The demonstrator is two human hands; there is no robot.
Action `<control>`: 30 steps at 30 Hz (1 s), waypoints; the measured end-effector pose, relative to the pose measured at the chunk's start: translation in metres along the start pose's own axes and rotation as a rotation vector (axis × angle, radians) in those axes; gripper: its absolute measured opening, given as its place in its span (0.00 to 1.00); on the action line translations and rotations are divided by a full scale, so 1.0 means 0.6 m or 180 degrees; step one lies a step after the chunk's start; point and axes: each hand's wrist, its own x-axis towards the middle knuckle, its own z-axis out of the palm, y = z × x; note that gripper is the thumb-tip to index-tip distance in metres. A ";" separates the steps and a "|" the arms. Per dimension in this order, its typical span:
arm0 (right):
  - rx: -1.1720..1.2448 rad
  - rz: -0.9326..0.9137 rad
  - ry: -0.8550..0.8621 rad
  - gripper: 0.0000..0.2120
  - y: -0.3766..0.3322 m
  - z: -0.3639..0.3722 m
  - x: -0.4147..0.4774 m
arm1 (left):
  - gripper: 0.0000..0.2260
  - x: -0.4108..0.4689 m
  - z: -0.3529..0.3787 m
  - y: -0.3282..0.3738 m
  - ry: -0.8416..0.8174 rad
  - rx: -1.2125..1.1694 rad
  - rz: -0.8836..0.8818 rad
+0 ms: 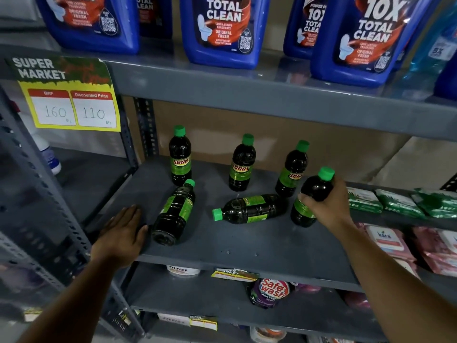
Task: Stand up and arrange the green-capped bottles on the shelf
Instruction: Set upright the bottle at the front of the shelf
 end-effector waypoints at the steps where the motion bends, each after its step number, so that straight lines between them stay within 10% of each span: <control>1: -0.0080 -0.0015 0.0077 0.37 0.002 0.001 0.001 | 0.37 0.001 0.000 0.000 0.0000 -0.0007 0.0006; 30: 0.0365 0.0311 0.0069 0.36 0.038 0.055 -0.094 | 0.34 0.003 0.002 0.002 -0.0085 0.0027 -0.0047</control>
